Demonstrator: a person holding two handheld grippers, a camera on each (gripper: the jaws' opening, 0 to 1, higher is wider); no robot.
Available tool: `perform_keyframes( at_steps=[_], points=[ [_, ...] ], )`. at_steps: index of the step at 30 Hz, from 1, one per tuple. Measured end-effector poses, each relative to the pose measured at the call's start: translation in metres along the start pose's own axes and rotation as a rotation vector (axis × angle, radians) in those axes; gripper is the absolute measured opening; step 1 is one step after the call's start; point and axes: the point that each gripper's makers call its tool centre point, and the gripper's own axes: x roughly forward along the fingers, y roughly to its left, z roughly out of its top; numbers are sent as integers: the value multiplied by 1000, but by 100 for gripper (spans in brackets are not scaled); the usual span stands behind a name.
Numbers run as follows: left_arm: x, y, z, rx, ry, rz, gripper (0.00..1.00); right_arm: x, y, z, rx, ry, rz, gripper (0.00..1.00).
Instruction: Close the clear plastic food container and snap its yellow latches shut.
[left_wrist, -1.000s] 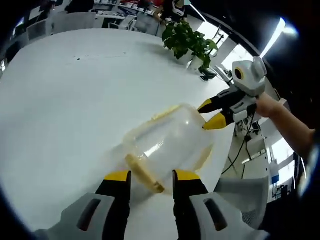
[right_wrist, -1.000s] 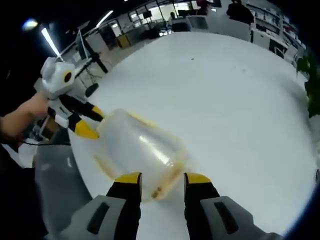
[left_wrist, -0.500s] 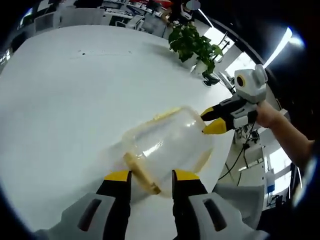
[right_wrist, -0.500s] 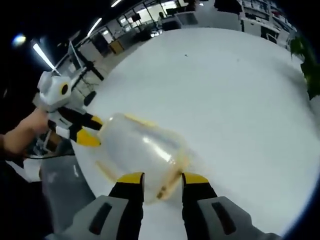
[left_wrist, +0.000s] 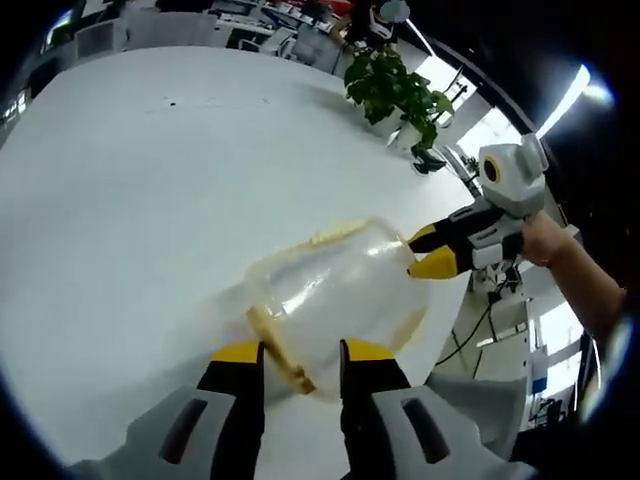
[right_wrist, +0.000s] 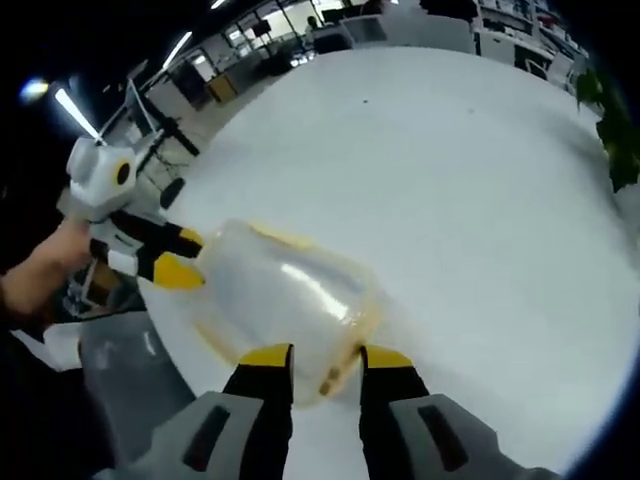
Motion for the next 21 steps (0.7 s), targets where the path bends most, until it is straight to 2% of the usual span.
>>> perform_keyframes(
  at_steps=[1, 5, 8, 10, 15, 17, 19, 21],
  points=[
    [-1, 3, 0, 16, 1, 6, 26, 1, -6, 5, 3, -32, -14, 21],
    [-2, 10, 0, 14, -2, 20, 24, 5, -7, 5, 16, -45, -24, 20],
    [-2, 9, -1, -3, -10, 22, 24, 3, -7, 5, 26, -66, -26, 21],
    [-2, 9, -1, 13, -20, 16, 25, 2, -5, 5, 18, -77, -19, 22],
    [-1, 5, 1, 28, -30, 15, 27, 1, -2, 5, 31, -59, -25, 23],
    [-2, 6, 3, 87, -27, 30, 29, 0, -2, 6, 5, -56, -46, 23],
    [-2, 5, 6, 173, -31, 45, 30, -1, -1, 6, -65, -42, -50, 24],
    [-3, 5, 8, 215, -30, 75, 34, -1, -1, 9, -118, -42, -66, 25]
  ],
)
